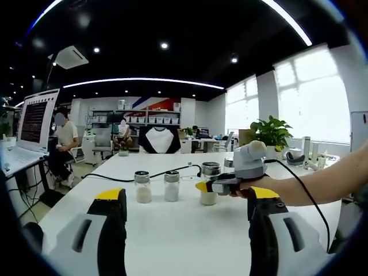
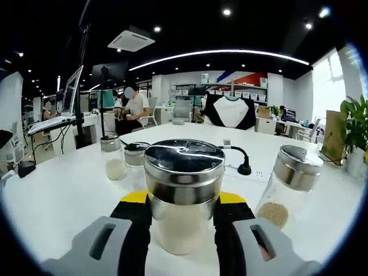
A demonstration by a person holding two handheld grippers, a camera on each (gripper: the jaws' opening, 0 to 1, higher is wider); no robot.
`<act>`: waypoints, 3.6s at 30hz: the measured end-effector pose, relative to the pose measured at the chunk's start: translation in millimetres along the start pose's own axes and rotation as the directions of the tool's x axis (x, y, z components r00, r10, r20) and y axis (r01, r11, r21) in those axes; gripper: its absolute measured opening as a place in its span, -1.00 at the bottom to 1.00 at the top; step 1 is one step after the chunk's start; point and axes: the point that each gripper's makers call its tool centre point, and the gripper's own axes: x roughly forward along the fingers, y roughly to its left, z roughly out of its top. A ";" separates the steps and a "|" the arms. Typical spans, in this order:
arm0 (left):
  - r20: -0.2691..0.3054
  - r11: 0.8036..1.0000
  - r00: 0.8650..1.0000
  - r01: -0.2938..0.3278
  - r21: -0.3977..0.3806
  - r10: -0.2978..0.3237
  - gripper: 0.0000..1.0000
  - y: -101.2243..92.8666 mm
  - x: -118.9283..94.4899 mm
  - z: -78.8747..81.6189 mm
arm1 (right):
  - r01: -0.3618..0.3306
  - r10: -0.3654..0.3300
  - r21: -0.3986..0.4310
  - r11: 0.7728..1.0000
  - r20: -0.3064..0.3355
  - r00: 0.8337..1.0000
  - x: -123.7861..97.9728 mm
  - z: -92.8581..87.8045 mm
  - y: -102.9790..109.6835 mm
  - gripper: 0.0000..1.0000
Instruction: Rotate the seasoning bottle until the label or dispensing opening points toward the visible target arrow and the bottle remains upright within the marked orientation range
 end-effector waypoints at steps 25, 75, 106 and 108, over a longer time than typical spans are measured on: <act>0.002 1.000 1.000 0.006 0.017 -0.006 0.94 -1.1 0.1 1.4 | -0.114 0.114 -0.013 0.993 0.012 0.993 -50.7 -14.9 23.1 -0.19; 0.015 1.000 1.000 -0.003 -0.001 0.003 0.99 5.9 -1.9 1.6 | -0.395 0.402 -0.076 0.915 0.193 0.895 -94.8 12.4 45.5 0.07; -0.026 0.999 0.999 0.044 0.002 -0.044 0.99 -4.5 2.8 -7.2 | -0.750 0.766 -0.158 0.642 0.088 0.637 -103.1 -12.7 69.1 -0.19; -0.027 0.999 0.999 0.045 -0.005 -0.045 0.99 -4.5 2.5 -8.0 | -0.741 0.758 -0.165 0.651 0.088 0.647 -100.9 -12.1 69.0 -0.19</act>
